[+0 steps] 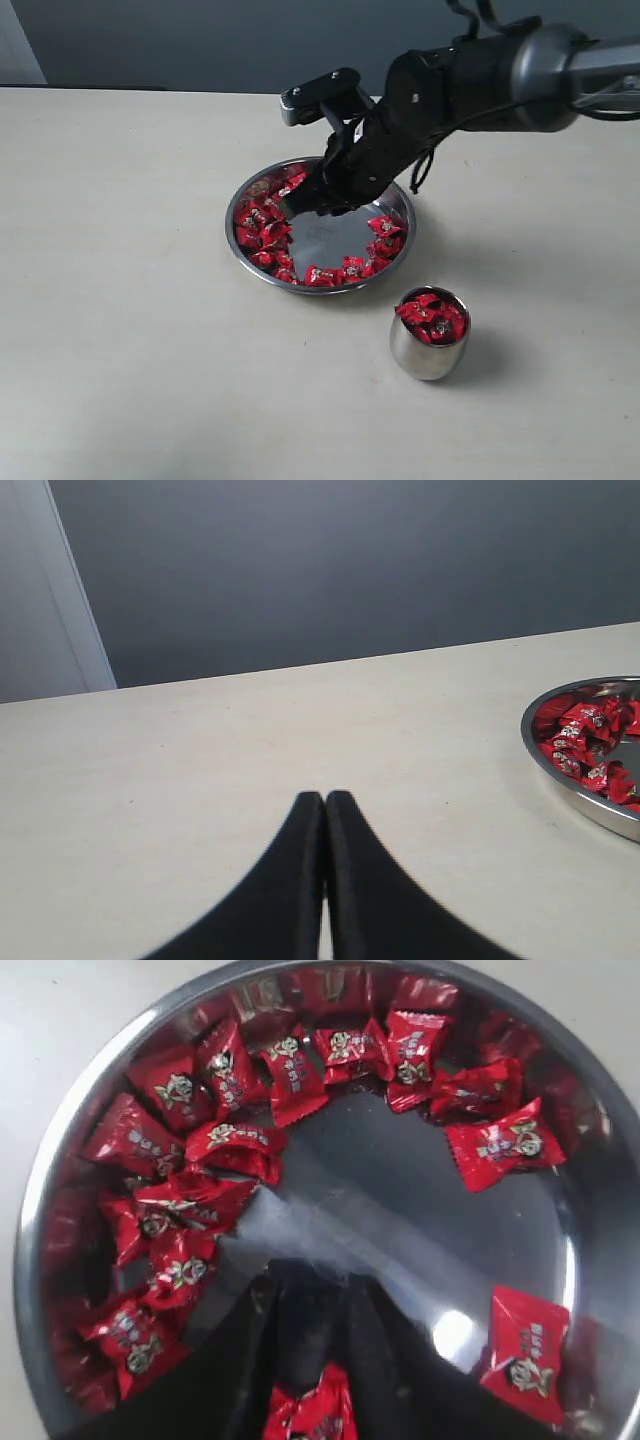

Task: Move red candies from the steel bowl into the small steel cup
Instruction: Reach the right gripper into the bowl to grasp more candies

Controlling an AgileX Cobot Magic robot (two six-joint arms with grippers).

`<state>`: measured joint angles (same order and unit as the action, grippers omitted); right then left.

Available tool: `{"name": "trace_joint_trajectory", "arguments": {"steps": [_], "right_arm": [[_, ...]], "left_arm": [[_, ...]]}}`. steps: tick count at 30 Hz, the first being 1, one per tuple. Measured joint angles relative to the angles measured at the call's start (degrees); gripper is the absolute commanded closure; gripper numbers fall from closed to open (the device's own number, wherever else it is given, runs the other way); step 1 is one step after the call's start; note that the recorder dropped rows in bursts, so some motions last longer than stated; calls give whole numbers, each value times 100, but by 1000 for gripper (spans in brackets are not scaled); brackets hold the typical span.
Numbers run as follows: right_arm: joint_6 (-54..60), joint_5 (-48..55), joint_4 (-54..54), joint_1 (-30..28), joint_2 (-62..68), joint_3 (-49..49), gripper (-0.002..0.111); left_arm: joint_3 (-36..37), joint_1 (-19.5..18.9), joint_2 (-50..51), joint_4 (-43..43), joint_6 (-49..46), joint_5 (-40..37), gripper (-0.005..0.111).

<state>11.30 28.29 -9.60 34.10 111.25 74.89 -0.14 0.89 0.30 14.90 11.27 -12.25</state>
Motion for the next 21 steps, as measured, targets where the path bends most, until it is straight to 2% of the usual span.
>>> {"name": "trace_joint_trajectory", "arguments": {"steps": [1,2,6,9,18,20,21], "right_arm": [[12,108,0,0,193,199,59],[28,286,0,0,535,551,56],[50,572,-387,0,1278,1479,61],[50,682,-752,0,1545,1764,61],[64,748,-1339,0,2039,1929,61],[64,748,-1365,0,2039,1929,65],[64,748,-1365,0,2043,1943,71]], "left_arm": [[0,0,0,0,0,0,106],[0,0,0,0,0,0,106],[0,0,0,0,0,0,106],[0,0,0,0,0,0,106],[0,0,0,0,0,0,106],[0,0,0,0,0,0,106],[0,0,0,0,0,0,106]]}}
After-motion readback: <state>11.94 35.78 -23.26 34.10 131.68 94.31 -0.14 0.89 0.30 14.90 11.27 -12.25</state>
